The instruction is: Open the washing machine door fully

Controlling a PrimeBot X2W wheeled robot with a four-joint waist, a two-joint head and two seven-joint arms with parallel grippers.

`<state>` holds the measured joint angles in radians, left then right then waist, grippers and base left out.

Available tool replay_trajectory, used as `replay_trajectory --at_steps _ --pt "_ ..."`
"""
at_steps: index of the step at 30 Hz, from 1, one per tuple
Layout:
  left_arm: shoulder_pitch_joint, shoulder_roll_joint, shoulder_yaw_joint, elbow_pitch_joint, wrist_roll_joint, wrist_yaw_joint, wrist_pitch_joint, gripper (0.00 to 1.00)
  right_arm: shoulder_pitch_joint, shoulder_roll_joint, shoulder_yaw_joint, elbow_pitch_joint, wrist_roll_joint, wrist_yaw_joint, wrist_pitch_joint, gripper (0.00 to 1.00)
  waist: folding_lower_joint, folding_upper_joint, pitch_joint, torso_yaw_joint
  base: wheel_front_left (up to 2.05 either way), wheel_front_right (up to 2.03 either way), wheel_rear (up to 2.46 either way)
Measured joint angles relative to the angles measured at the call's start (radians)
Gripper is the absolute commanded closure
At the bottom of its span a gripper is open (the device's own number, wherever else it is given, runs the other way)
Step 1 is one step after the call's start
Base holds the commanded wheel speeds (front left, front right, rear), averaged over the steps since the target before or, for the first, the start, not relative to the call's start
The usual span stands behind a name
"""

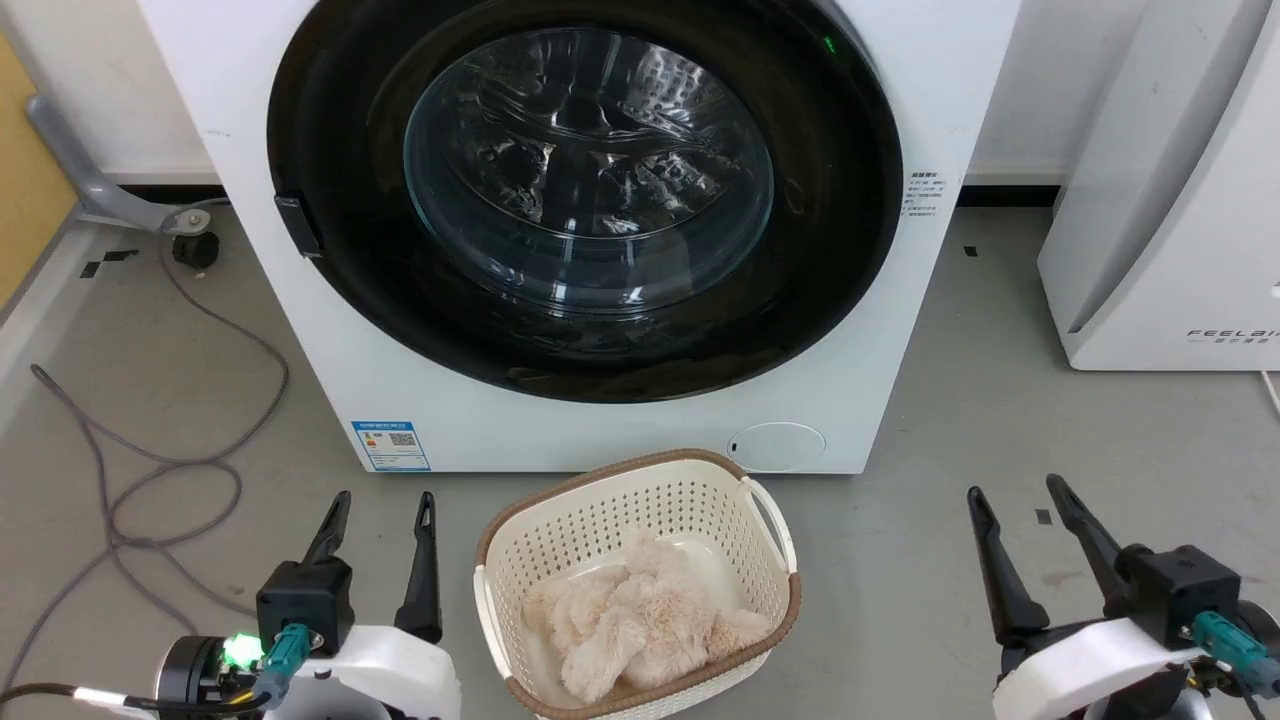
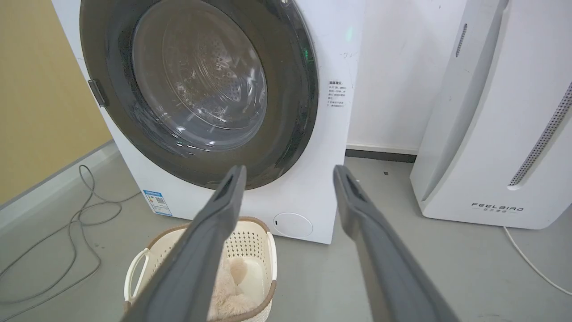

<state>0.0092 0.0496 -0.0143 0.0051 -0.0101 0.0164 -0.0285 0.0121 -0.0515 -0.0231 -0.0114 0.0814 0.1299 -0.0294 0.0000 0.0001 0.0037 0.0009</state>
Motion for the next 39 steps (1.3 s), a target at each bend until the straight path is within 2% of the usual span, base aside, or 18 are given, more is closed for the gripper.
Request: replay_trajectory --at_steps 23,24,25,39 --pt "0.0 0.0 -0.014 -0.002 -0.011 0.035 -0.044 0.0 0.0 0.0 -0.021 -0.016 0.081 0.0 -0.044 0.0 0.0 0.0 0.002 0.003 0.0 0.0 0.0" --pt "0.0 0.0 -0.015 -0.002 -0.011 0.035 -0.044 0.0 0.0 0.0 -0.021 -0.016 0.088 0.0 -0.045 0.63 0.0 0.0 0.002 0.003 0.0 0.0 0.0" --pt "0.0 0.0 -0.015 -0.002 -0.011 0.037 -0.046 0.0 0.0 0.0 -0.022 -0.016 0.101 0.0 -0.048 1.0 0.0 0.0 0.002 0.003 0.0 0.0 0.0" --pt "0.0 0.0 -0.03 -0.005 -0.021 0.055 -0.079 0.0 0.0 0.0 -0.006 0.021 0.568 0.0 -0.079 1.0 0.0002 0.0 0.003 0.004 0.0 0.0 0.0"
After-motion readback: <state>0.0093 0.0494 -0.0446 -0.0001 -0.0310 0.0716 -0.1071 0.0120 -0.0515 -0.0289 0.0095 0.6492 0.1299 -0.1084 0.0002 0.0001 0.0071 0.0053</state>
